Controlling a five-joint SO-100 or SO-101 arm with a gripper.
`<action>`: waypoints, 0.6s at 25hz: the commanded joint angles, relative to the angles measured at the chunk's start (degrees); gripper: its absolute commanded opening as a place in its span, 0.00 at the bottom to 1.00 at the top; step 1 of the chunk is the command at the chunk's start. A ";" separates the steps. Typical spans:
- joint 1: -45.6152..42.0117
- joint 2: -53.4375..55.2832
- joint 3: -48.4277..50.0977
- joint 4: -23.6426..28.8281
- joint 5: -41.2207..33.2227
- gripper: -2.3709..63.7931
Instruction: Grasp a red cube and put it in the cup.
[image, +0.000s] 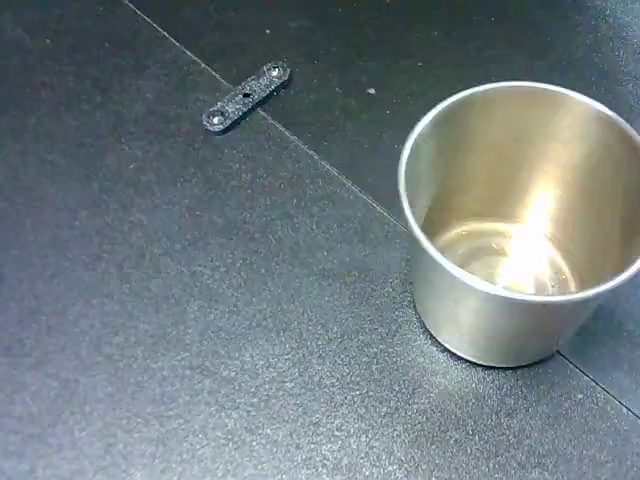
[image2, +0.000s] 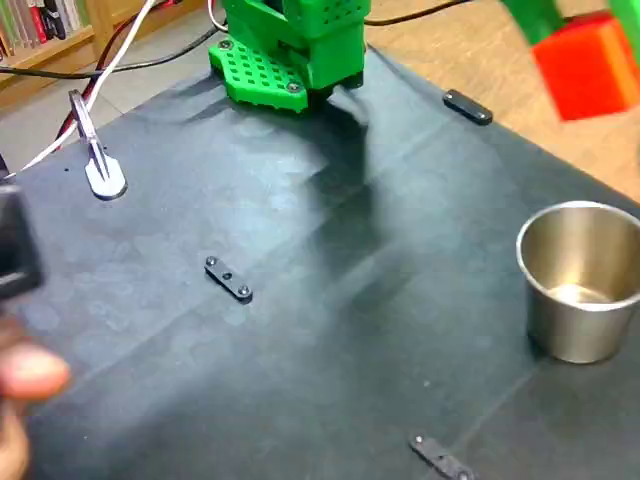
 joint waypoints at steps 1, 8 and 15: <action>-3.34 2.11 0.00 -0.79 1.14 0.03; -4.31 0.00 0.09 -0.79 1.49 0.03; -3.25 -4.75 0.00 -0.79 6.86 0.02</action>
